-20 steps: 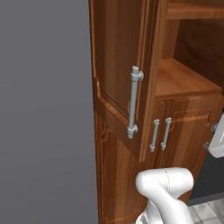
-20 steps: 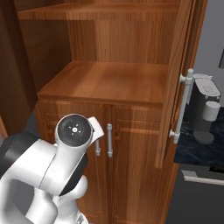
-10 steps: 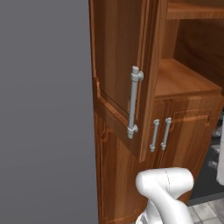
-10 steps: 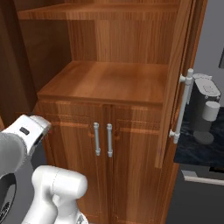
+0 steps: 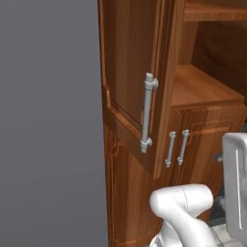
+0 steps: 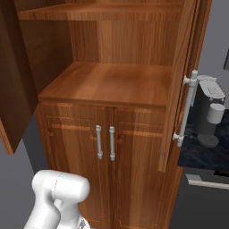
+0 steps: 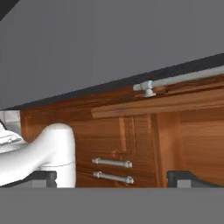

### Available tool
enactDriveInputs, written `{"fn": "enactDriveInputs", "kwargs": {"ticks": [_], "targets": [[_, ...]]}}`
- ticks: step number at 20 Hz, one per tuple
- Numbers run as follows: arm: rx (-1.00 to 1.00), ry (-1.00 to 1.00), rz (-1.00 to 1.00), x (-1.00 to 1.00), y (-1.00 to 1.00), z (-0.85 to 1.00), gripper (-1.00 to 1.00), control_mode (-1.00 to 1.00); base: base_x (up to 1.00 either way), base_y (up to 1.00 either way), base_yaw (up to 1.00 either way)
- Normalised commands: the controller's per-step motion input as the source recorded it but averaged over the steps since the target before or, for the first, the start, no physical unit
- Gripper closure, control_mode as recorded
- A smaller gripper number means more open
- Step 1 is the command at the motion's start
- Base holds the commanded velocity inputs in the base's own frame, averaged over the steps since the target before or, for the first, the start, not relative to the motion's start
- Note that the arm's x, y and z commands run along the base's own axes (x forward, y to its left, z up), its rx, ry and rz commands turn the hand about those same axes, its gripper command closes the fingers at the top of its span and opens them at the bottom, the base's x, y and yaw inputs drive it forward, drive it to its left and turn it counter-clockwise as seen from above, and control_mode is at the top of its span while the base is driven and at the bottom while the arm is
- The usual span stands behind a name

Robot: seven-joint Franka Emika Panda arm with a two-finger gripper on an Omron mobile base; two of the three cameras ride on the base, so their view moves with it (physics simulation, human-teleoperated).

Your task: Open the cabinet. Pick the spray and place it next to the sink. Then close the cabinet.

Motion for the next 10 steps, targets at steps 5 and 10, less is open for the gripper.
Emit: {"fn": "enactDriveInputs", "kwargs": {"ticks": [5,10], "targets": [[-0.28,-0.08,0.05,-0.08,0.95,0.01,-1.0,-1.0,0.0,0.0,0.0],[-0.24,-0.01,0.0,0.31,0.88,0.0,-1.0,-1.0,0.0,0.0,0.0]]}}
